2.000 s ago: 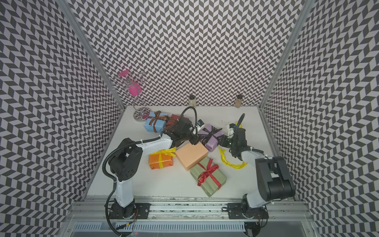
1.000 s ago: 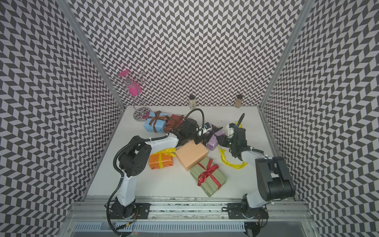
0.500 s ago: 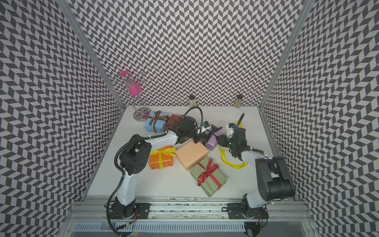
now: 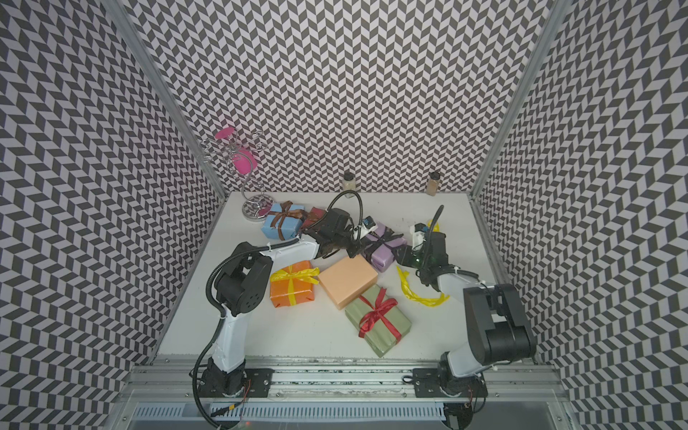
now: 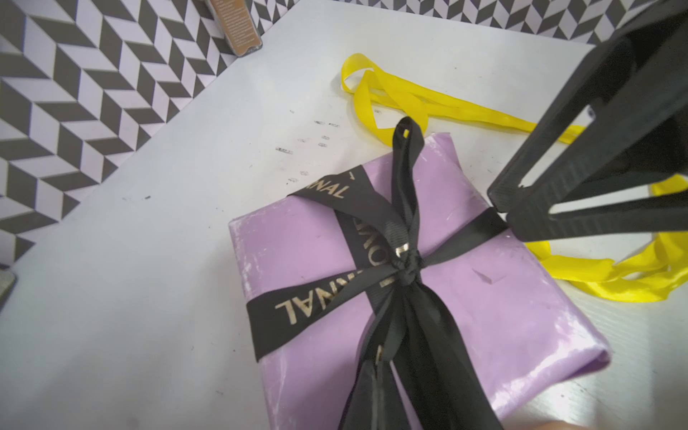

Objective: Untie the ribbon bows on the gift boxes
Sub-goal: Untie the ribbon from the gift box.

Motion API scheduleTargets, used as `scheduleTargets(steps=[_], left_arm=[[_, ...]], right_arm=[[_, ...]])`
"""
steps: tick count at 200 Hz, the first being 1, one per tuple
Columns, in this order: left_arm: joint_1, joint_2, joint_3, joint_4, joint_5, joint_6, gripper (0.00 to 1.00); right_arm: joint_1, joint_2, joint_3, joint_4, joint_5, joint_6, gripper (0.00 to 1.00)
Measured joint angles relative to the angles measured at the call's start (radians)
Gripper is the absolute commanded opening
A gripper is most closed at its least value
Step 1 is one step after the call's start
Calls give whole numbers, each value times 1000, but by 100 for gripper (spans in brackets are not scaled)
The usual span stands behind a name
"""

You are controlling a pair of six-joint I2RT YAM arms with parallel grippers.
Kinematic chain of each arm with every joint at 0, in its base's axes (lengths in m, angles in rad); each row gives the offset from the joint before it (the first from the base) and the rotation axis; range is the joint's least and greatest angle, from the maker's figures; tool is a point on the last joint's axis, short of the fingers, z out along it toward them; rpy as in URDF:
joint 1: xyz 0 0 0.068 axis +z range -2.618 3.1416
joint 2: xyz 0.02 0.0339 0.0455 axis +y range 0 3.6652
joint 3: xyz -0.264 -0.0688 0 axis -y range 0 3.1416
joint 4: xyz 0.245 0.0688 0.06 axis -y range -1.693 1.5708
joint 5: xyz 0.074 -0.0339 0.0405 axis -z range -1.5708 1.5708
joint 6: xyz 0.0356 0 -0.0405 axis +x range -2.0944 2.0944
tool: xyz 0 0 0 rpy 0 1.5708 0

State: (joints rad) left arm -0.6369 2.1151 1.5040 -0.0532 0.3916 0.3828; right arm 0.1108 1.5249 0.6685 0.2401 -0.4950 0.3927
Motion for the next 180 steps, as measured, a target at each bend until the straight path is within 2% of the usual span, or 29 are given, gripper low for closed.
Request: scheduleTargets(steps=[61,107,144,180], left_arm=[[5,-48,-55,6,-5,-48,0],[5,-109,-71,5,-4,-84,0],[5,-134,-71,6,-4,-100,0],[5,-137,-71,6,1,-120,0]], right_arm=[[0,0,0,0,-1,-8,32],[0,0,0,2,-34,-14,49],[12,4,2,9,-60,-20,51],[24,68,43,8,-54,-23,51]])
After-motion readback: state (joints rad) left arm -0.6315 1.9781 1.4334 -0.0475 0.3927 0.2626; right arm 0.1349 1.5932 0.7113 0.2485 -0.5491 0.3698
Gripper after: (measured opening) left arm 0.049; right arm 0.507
